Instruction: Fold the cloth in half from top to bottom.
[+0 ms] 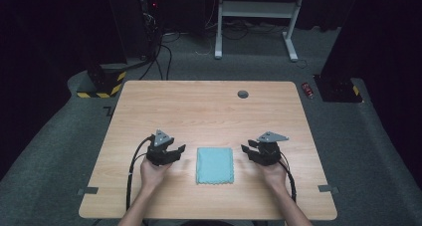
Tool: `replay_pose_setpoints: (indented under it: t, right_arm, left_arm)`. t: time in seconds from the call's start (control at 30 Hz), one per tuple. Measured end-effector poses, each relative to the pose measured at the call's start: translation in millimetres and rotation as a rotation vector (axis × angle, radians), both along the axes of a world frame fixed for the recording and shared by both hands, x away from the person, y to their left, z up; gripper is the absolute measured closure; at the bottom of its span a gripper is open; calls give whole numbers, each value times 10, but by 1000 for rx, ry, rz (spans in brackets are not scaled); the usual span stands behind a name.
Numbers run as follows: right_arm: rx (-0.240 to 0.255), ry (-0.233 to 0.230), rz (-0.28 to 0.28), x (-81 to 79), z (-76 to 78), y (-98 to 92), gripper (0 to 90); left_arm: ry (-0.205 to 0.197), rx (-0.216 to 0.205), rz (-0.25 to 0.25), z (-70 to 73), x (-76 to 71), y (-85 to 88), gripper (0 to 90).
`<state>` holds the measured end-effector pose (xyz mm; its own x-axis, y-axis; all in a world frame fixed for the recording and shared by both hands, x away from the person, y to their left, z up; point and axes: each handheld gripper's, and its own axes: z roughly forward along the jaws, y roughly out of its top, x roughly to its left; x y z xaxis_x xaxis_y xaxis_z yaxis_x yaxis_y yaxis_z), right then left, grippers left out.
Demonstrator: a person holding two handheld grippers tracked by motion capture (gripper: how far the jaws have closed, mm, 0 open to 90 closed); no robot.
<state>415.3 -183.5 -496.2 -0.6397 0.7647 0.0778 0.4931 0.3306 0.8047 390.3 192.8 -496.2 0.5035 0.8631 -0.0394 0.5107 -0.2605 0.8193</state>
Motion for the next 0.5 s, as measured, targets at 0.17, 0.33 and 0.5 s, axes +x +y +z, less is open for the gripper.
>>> replay_pose_setpoints:
  t: [0.17,0.33,0.5]
  right_arm:
    - [1,2,-11,-37,-1,-86,599]
    - [9,-3,-22,-89,7,-141,598]
    - [8,-14,-29,-129,26,-188,597]
  left_arm:
    - [1,-19,10,-12,-52,49,429]
    - [-2,-39,17,-7,-103,101,428]
    - [-3,-72,23,23,-149,165,419]
